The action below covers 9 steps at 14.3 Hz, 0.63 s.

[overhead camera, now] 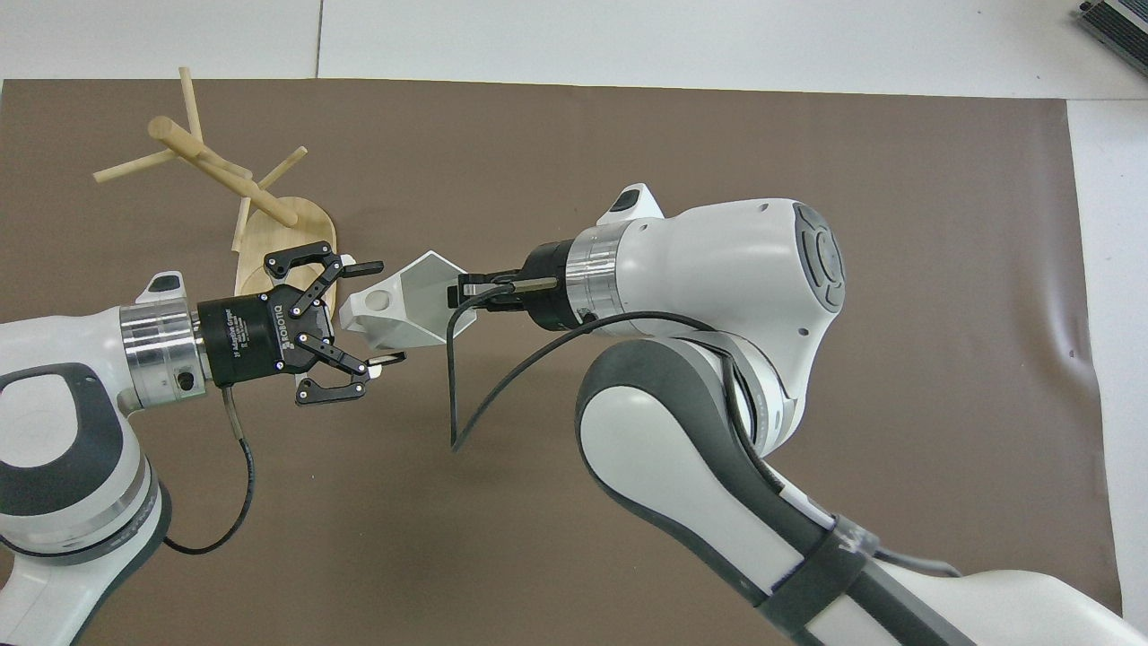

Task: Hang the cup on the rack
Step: 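Close the left gripper on the cup body beside the right gripper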

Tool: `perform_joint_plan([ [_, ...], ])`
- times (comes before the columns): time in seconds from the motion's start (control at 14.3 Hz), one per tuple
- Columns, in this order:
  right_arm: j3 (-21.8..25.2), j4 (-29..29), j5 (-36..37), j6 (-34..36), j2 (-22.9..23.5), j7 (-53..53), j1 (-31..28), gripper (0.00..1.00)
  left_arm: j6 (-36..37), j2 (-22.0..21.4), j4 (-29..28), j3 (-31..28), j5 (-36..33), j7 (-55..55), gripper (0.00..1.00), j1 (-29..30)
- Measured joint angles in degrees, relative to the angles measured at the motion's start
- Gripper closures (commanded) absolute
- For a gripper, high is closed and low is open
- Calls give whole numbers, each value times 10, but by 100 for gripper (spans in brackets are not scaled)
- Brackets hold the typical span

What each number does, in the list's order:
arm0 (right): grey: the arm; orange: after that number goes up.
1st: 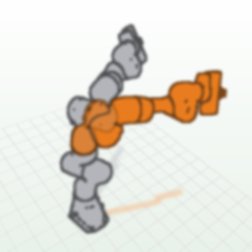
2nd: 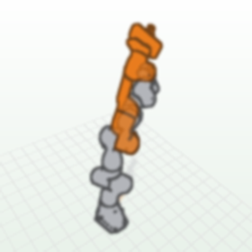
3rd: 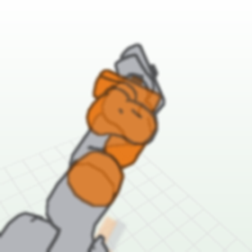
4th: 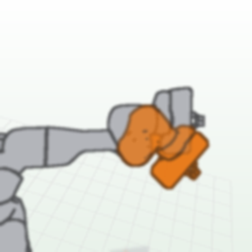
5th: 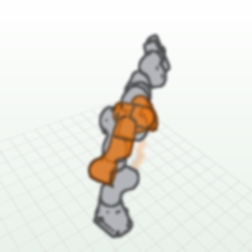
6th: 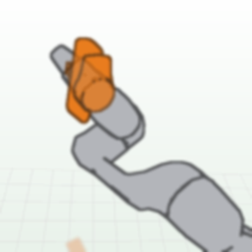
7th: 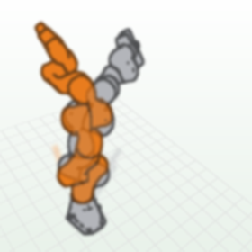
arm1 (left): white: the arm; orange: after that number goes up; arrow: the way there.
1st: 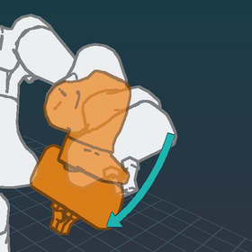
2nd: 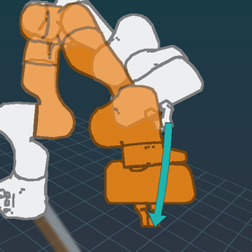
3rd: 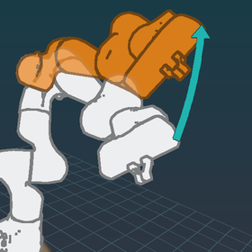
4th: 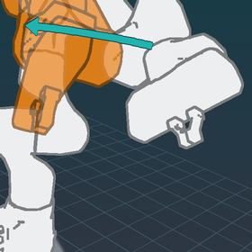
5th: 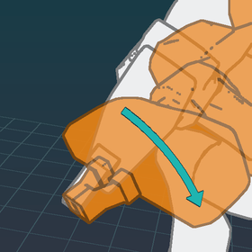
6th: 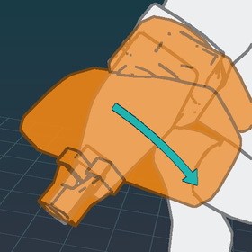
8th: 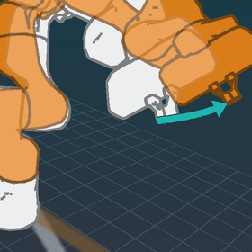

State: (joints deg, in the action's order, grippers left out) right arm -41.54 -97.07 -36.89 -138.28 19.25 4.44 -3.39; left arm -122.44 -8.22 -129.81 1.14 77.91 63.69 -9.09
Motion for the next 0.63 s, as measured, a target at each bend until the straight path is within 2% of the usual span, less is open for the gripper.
perform_joint_plan([
  [0.35, 0, 4, 0, 9, 0, 0, 0, 100, 0, 0, -8, -1, 0, -1, 0, -1],
  [0.42, 0, 4, 0, 10, 0, 0, 0, 100, 0, 0, -9, -2, 0, -1, 13, -1],
  [0.56, 0, 4, 0, 10, 0, 0, 0, 100, 0, 0, -10, -2, 0, -1, 65, -1],
  [0.63, 1, 5, 1, 8, 0, 0, 0, 100, 2, 0, -11, -3, 0, -1, 83, -1],
])
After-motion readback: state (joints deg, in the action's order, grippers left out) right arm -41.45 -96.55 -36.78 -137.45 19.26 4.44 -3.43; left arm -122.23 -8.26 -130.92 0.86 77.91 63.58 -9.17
